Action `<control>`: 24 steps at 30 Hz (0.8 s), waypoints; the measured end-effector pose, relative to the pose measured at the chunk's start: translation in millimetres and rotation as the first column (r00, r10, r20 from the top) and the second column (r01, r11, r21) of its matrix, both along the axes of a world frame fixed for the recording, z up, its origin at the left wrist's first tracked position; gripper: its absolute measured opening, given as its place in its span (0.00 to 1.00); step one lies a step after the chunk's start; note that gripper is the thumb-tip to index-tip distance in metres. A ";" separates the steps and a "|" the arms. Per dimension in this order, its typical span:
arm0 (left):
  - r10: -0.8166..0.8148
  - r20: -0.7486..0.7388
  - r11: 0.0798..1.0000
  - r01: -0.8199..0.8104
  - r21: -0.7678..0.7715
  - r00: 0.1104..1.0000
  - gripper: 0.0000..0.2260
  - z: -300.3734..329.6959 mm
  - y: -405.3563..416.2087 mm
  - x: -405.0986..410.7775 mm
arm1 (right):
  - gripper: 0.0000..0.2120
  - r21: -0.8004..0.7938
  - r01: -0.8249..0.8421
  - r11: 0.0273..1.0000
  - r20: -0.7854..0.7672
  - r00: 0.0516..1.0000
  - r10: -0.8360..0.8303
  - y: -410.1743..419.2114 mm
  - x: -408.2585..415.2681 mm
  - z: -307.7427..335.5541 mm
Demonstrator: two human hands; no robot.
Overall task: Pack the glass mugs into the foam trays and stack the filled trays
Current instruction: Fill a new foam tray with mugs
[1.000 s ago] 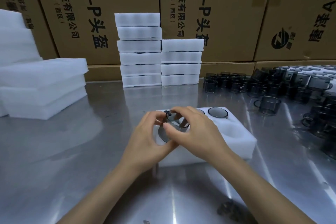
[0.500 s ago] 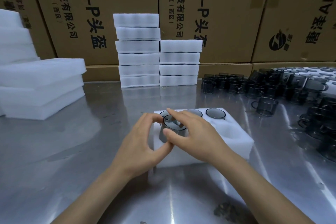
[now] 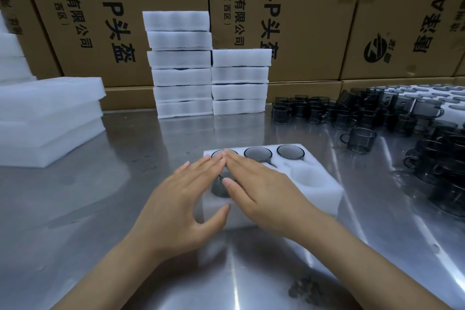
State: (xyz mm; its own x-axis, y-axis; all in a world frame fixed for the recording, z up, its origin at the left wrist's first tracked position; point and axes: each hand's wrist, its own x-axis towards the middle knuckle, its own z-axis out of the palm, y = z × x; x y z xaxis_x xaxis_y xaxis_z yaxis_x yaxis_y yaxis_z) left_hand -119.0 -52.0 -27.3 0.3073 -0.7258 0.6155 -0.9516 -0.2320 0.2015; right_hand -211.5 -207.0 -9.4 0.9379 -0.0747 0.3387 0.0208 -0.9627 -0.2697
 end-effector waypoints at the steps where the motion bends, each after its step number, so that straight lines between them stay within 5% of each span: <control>1: 0.016 0.015 1.000 -0.016 0.012 1.000 0.29 -1.2 1.0 0.1 | 0.23 -0.029 -0.008 1.000 -0.018 1.000 0.007 0.3 0.9 -1.1; 6: 0.053 0.087 0.990 -0.064 0.129 0.995 0.30 -11.5 7.5 1.7 | 0.27 -0.190 -0.022 0.982 -0.143 0.990 -0.006 0.0 4.1 -7.6; 15: 0.073 -0.008 0.995 -0.072 0.075 0.997 0.30 -18.4 5.3 -3.5 | 0.32 -0.124 -0.015 0.992 -0.098 0.995 0.003 -1.6 3.2 -6.5; 19: 0.013 -0.090 0.996 -0.005 0.089 0.996 0.29 -23.9 7.7 0.6 | 0.24 0.333 -0.090 0.939 0.262 0.965 0.000 -16.4 -2.3 5.6; 21: 0.004 -0.099 0.997 0.004 0.080 0.995 0.27 -22.0 7.7 2.4 | 0.20 0.435 -0.024 0.900 0.463 0.863 -0.200 -48.1 -5.0 9.9; 24: -0.027 -0.076 0.999 0.030 0.043 0.997 0.25 -19.3 3.2 -0.5 | 0.16 0.569 0.236 0.788 0.482 0.681 -0.552 -112.3 -8.7 5.7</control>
